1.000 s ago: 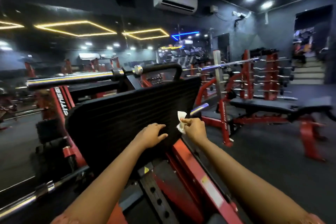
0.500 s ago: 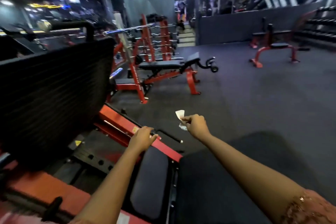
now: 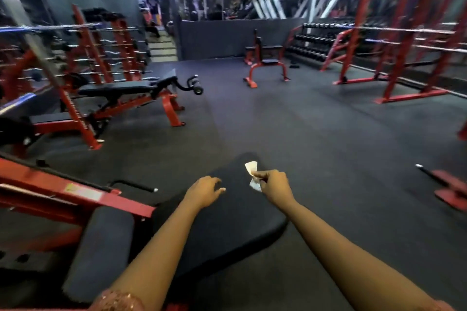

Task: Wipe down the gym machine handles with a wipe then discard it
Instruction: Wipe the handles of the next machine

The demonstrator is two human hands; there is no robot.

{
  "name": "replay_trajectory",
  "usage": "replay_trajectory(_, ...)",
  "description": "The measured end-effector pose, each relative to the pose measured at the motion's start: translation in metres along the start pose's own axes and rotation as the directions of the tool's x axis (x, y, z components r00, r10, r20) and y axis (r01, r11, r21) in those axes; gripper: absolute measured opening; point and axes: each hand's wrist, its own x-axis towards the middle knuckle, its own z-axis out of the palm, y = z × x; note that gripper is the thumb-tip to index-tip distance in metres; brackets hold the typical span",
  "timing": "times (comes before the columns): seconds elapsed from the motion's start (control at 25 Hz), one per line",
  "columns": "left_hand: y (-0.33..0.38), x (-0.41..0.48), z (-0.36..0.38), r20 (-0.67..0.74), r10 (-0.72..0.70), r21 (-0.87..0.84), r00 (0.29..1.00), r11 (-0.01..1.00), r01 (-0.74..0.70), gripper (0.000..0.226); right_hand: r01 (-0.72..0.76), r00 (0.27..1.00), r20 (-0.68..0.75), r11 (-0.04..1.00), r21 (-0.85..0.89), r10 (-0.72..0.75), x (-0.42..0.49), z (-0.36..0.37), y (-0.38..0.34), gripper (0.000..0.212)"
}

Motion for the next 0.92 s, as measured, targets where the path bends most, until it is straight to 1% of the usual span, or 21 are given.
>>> replay_trajectory(0.12,0.132,0.014,0.032,0.078,0.154,-0.032,0.985,0.988,-0.152,0.051,-0.119,0.982,-0.152,0.993,-0.010,0.116,-0.042,-0.087,0.089,0.035)
replay_trajectory(0.2,0.217,0.023,0.048,0.113,0.248,-0.049,0.962,0.969,-0.244,0.053,-0.201,0.958,-0.218,0.979,-0.038,0.188,-0.064,-0.142,0.144,0.036)
replay_trajectory(0.32,0.319,0.041,0.067,0.108,0.360,-0.055,0.927,0.933,-0.356,0.053,-0.293,0.913,-0.307,0.955,-0.040,0.267,-0.079,-0.210,0.207,0.033)
replay_trajectory(0.44,0.403,0.071,0.088,0.107,0.431,-0.044,0.896,0.902,-0.429,0.049,-0.346,0.871,-0.388,0.937,-0.047,0.302,-0.076,-0.271,0.267,0.032)
replay_trajectory(0.56,0.468,0.119,0.110,0.116,0.459,-0.028,0.881,0.888,-0.459,0.048,-0.373,0.860,-0.409,0.923,-0.092,0.306,-0.049,-0.319,0.321,0.033)
replay_trajectory(0.68,0.515,0.180,0.126,0.137,0.454,-0.019,0.880,0.890,-0.456,0.050,-0.370,0.860,-0.419,0.922,-0.117,0.292,-0.002,-0.357,0.367,0.034)
replay_trajectory(0.84,0.564,0.273,0.134,0.187,0.379,0.020,0.906,0.921,-0.389,0.051,-0.371,0.884,-0.357,0.917,-0.145,0.301,0.074,-0.405,0.414,0.032)
replay_trajectory(0.92,0.580,0.312,0.130,0.176,0.357,0.027,0.917,0.930,-0.367,0.051,-0.338,0.901,-0.341,0.927,-0.162,0.269,0.111,-0.423,0.431,0.033)
